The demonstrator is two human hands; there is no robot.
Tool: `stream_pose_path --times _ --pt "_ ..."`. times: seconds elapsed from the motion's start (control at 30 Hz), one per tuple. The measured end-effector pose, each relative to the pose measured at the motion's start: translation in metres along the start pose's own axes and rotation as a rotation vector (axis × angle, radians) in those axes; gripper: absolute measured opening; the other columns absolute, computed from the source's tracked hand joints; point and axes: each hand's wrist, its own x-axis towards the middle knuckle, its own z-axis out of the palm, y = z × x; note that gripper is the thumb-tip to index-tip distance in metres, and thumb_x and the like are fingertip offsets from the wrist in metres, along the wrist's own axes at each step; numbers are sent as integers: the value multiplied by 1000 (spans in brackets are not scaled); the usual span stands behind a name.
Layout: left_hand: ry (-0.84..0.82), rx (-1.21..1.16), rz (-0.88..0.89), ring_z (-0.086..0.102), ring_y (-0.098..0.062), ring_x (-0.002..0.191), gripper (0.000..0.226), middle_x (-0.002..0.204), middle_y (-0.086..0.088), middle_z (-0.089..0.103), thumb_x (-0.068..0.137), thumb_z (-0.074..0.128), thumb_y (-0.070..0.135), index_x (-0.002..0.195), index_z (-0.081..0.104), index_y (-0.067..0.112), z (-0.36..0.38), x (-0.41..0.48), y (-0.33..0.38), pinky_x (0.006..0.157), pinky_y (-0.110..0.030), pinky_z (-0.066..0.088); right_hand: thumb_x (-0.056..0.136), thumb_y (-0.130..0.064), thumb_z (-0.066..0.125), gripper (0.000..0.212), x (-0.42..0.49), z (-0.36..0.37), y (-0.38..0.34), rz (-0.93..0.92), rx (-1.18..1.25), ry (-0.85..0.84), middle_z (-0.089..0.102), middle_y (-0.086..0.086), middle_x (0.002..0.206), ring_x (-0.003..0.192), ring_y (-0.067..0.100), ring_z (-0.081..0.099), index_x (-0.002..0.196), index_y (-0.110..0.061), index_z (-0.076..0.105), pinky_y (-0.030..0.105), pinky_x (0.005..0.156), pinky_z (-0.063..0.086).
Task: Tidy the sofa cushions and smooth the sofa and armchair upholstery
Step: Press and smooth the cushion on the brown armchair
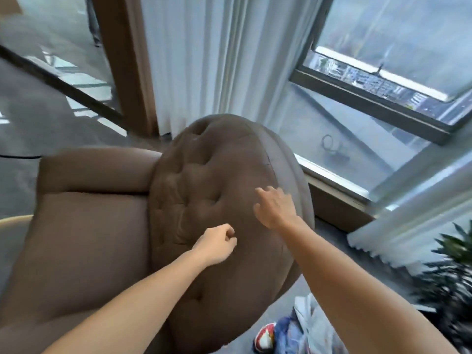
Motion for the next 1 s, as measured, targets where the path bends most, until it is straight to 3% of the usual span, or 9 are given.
stream_pose_path --times 0.1,0.2,0.33,0.43,0.6,0.83,1.0 --pt "71 -73 -16 61 -30 120 49 134 -8 62 96 54 49 135 54 19 7 30 26 105 -42 50 92 -28 49 48 26 -10 25 -25 -45 -16 53 13 134 123 37 48 140 -27 47 50 98 43" --pt "167 -134 -91 48 -37 135 81 150 -13 44 89 53 67 150 36 16 18 53 58 110 -47 43 96 -34 53 54 60 -15 39 -113 -65 -67 40 10 149 134 35 38 147 -42 35 57 105 40" --pt "255 -203 -305 23 -46 141 125 164 -12 8 63 47 93 159 5 24 48 77 109 110 -59 34 92 -54 55 64 107 -14 53 -193 -79 -177 4 -2 165 149 42 1 146 -58 20 79 106 22" --pt "350 -181 -412 6 -51 147 144 167 -10 -14 48 47 98 159 -12 27 85 97 134 116 -70 19 88 -64 54 69 139 -1 76 -211 -26 -250 -15 -10 165 147 45 -18 143 -64 13 82 105 17" --pt "470 -87 -428 -2 -53 150 140 165 -6 -16 55 67 86 157 -14 33 113 108 130 114 -74 18 84 -68 53 68 148 19 95 -273 58 -241 -10 -13 164 147 46 -11 141 -65 16 77 105 27" --pt "455 -65 -377 -3 -49 151 129 164 2 -17 61 66 82 153 -17 43 125 80 114 116 -72 17 80 -70 54 70 123 18 97 -294 26 -246 9 -3 158 136 48 12 141 -57 24 68 101 40" --pt "426 -53 -331 -7 -44 153 130 165 8 -18 59 66 82 152 -16 45 130 32 83 119 -69 14 78 -73 52 70 76 22 80 -282 -35 -239 17 2 150 133 48 17 141 -52 28 67 95 47"
